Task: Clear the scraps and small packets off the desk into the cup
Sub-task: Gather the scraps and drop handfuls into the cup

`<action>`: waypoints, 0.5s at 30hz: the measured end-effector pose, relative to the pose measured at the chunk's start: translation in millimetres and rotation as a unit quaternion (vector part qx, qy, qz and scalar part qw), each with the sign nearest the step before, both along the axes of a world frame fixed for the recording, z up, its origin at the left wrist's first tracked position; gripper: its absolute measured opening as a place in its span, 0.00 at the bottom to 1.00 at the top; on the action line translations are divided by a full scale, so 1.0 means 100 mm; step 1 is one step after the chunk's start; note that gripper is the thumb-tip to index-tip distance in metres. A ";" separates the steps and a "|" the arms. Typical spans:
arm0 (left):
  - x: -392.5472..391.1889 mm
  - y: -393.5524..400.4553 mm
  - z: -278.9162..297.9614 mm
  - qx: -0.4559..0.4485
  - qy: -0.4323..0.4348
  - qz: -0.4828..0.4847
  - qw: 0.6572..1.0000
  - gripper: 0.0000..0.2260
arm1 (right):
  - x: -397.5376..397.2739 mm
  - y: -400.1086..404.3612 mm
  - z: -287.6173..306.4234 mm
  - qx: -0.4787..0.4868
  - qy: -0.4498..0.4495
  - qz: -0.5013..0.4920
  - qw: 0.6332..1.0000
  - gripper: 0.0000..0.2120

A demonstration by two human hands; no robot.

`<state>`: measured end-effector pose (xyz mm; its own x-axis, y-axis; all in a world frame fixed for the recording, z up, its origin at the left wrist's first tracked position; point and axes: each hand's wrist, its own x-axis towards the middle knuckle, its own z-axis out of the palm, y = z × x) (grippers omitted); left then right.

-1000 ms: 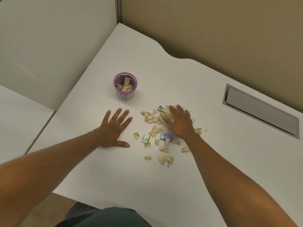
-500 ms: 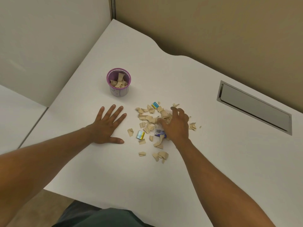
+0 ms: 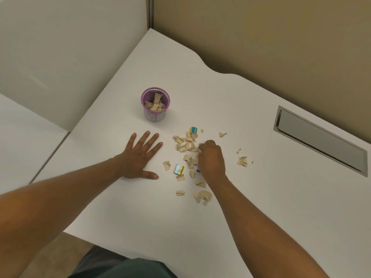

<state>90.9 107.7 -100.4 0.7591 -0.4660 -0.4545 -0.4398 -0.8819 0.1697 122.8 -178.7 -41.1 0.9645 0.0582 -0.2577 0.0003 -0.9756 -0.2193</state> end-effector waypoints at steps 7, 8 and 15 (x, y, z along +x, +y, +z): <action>-0.01 0.01 -0.02 -0.014 -0.009 0.000 1.000 0.53 | 0.04 -0.09 0.16 0.148 -0.008 -0.116 0.982 0.10; -0.01 0.01 -0.03 -0.016 -0.013 0.000 1.000 0.53 | 0.04 -0.10 0.20 0.162 -0.014 -0.122 0.979 0.09; -0.01 0.02 -0.07 -0.030 -0.022 0.002 0.999 0.53 | 0.24 0.19 0.63 0.328 0.019 -0.225 0.917 0.11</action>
<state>90.0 110.1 -107.0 0.7800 -0.4874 -0.3925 -0.4437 -0.8730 0.2024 146.6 -159.6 22.4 0.9199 -0.1899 -0.3430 -0.3901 -0.5321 -0.7515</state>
